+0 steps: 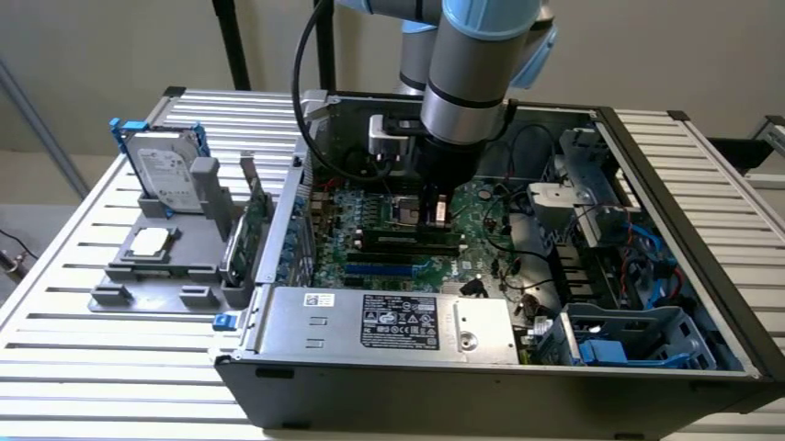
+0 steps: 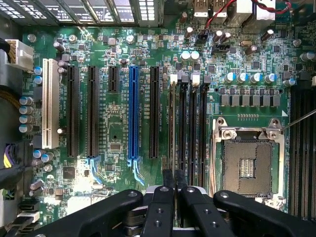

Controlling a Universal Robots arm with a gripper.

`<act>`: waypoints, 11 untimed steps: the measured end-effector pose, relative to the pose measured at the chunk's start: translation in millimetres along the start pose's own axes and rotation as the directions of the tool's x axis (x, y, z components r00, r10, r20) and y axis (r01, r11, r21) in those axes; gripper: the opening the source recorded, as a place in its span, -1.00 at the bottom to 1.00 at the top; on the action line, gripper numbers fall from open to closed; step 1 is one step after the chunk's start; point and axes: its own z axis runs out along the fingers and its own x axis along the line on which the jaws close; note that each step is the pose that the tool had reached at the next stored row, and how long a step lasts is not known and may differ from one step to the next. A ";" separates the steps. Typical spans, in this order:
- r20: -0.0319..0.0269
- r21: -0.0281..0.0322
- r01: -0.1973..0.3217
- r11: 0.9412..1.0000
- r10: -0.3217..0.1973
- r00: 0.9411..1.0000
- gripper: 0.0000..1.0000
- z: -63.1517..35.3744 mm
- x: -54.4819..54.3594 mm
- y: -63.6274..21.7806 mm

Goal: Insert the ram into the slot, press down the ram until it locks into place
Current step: 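Insert the ram into the slot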

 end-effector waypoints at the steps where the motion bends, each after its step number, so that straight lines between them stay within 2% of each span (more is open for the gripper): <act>1: 0.000 0.000 0.000 1.000 0.000 1.000 -0.75 0.0 0.0 0.0; 11: 0.001 0.000 -0.012 1.000 0.012 1.000 -0.75 0.2 0.1 0.0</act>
